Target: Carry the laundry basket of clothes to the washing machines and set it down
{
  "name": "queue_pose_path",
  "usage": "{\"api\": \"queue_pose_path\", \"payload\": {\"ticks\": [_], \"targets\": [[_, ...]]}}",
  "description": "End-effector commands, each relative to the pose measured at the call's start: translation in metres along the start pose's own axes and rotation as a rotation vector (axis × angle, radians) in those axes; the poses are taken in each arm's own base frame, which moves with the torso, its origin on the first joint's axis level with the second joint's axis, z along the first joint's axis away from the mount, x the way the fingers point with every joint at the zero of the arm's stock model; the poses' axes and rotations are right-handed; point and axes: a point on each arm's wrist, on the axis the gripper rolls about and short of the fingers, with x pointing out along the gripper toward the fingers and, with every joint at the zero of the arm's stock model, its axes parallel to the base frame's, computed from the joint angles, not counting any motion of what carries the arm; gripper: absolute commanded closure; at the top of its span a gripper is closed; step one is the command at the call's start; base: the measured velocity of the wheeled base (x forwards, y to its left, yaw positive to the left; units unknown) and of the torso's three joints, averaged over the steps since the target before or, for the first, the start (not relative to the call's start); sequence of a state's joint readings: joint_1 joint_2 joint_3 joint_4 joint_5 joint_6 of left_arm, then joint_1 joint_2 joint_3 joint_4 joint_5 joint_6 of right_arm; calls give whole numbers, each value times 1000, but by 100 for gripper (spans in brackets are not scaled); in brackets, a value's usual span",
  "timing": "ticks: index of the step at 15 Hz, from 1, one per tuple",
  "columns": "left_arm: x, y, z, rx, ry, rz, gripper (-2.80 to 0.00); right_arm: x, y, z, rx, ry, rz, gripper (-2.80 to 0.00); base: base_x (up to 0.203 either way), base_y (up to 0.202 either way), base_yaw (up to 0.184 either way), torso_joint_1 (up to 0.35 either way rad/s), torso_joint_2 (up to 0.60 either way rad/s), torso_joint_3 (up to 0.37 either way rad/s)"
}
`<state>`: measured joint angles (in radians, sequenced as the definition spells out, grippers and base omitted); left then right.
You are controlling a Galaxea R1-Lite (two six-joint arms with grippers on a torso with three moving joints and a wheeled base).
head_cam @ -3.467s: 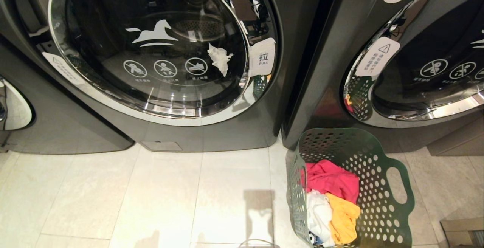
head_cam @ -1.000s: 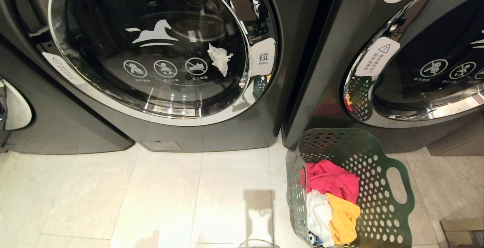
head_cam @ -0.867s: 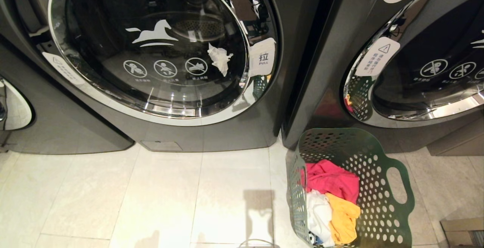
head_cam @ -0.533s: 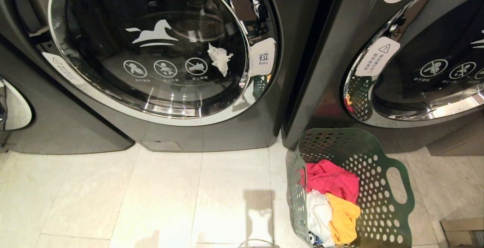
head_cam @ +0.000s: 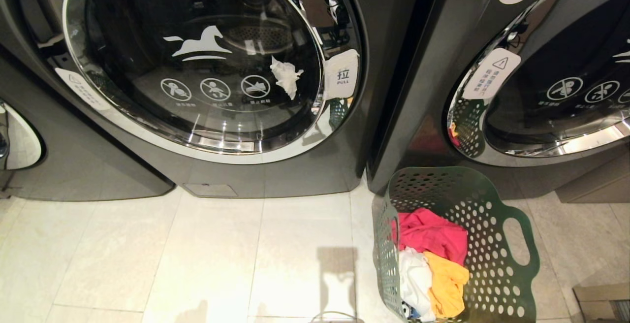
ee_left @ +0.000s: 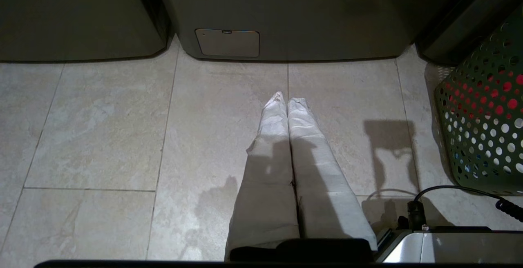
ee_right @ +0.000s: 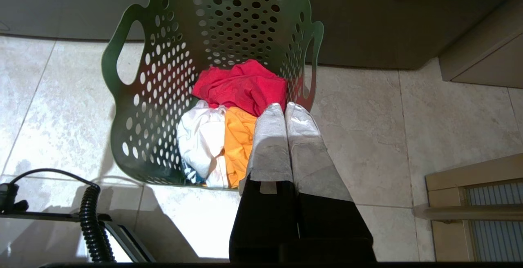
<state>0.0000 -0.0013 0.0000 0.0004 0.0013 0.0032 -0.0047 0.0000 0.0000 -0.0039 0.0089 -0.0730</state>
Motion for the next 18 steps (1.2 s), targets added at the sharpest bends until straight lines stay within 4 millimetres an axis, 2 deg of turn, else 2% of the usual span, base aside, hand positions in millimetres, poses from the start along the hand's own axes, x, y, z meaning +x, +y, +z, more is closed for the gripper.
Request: {"api": "queue_pose_path", "payload": {"ticks": [1,18], "targets": [[0,0,0,0,1,0,0,0,0,0,-1,1,0,0,0,0,0,0,0,0],[0,0,0,0,1,0,0,0,0,0,-1,1,0,0,0,0,0,0,0,0]]}}
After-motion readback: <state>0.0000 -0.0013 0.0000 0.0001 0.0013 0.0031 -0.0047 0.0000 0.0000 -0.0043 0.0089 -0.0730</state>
